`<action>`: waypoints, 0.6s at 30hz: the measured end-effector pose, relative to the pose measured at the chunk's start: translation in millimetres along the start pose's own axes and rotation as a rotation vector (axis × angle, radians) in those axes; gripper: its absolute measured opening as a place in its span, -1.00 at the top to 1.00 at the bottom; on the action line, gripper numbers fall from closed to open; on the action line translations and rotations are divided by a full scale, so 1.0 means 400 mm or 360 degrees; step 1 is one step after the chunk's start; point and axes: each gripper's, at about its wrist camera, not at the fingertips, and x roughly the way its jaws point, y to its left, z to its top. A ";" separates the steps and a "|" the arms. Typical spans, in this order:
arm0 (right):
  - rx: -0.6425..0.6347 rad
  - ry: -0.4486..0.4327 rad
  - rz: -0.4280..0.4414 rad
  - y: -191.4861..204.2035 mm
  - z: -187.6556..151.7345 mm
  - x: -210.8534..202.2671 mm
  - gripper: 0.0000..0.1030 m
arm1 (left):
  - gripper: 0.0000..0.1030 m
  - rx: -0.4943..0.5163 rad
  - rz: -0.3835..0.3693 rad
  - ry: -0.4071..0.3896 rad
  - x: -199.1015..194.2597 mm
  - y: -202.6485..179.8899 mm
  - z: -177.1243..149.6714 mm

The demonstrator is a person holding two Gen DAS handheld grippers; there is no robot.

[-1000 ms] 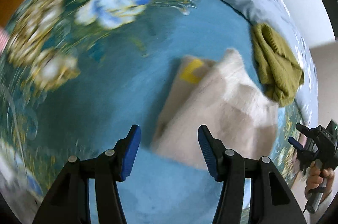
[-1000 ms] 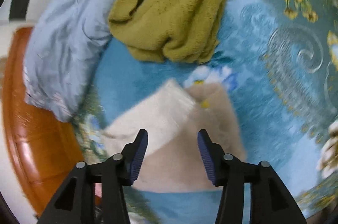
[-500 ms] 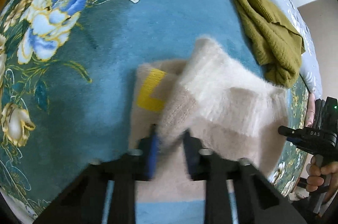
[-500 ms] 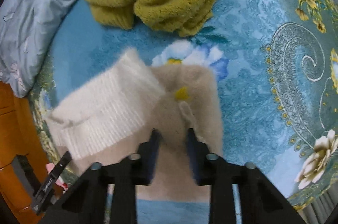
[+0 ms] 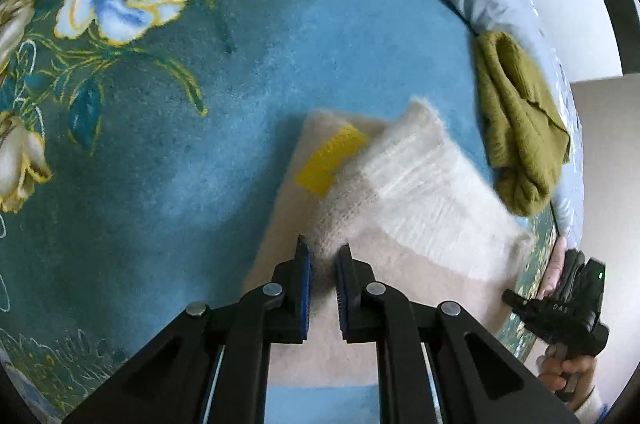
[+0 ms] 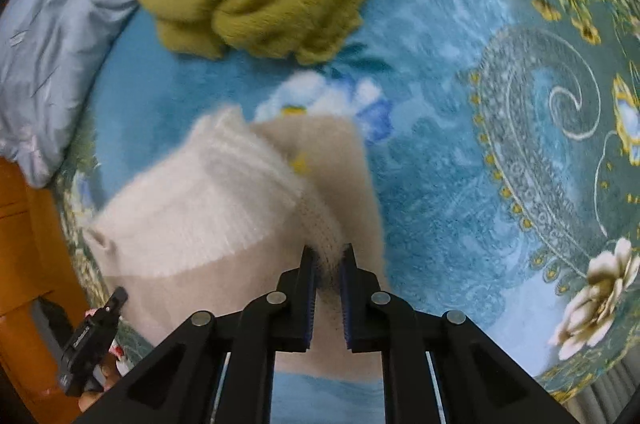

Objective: Fold clothes

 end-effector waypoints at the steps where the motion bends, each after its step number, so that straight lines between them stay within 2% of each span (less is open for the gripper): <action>1: 0.0001 -0.0019 0.0014 0.001 0.005 -0.007 0.78 | 0.79 -0.0007 -0.0018 -0.0009 -0.004 0.000 0.005; 3: 0.0004 -0.0056 0.0042 0.002 0.015 -0.020 0.78 | 0.79 0.0022 -0.0039 -0.0027 -0.015 -0.004 0.009; 7: -0.0063 -0.0044 0.0014 0.012 0.026 -0.010 0.77 | 0.69 0.0067 0.0017 0.0028 0.006 0.001 0.008; 8: -0.0069 -0.0039 -0.0002 0.010 0.026 -0.003 0.73 | 0.64 0.0052 0.0019 0.0043 0.012 0.006 0.008; 9: -0.0075 -0.0033 -0.0017 0.009 0.025 0.005 0.70 | 0.43 0.0031 0.0015 0.0055 0.015 0.012 0.008; 11: -0.0065 -0.0042 -0.0012 0.001 0.024 0.004 0.53 | 0.19 -0.0020 -0.0007 0.0074 0.016 0.026 0.011; 12: -0.0060 -0.0046 -0.0005 -0.005 0.023 0.001 0.46 | 0.13 -0.0036 -0.0029 0.0085 0.013 0.032 0.012; 14: -0.0073 -0.0067 0.0017 -0.015 0.021 -0.014 0.17 | 0.05 -0.0038 -0.0081 0.0098 0.006 0.040 0.012; 15: -0.0084 -0.0075 0.0043 -0.020 0.019 -0.021 0.10 | -0.09 -0.0013 -0.0090 0.0098 0.003 0.039 0.011; 16: -0.0096 -0.0082 0.0071 -0.025 0.017 -0.028 -0.07 | -0.14 0.0028 -0.0080 0.0107 0.004 0.037 0.010; 18: -0.0115 -0.0056 0.0111 -0.035 0.014 -0.024 -0.16 | -0.16 0.0105 -0.0027 0.0146 0.019 0.034 0.007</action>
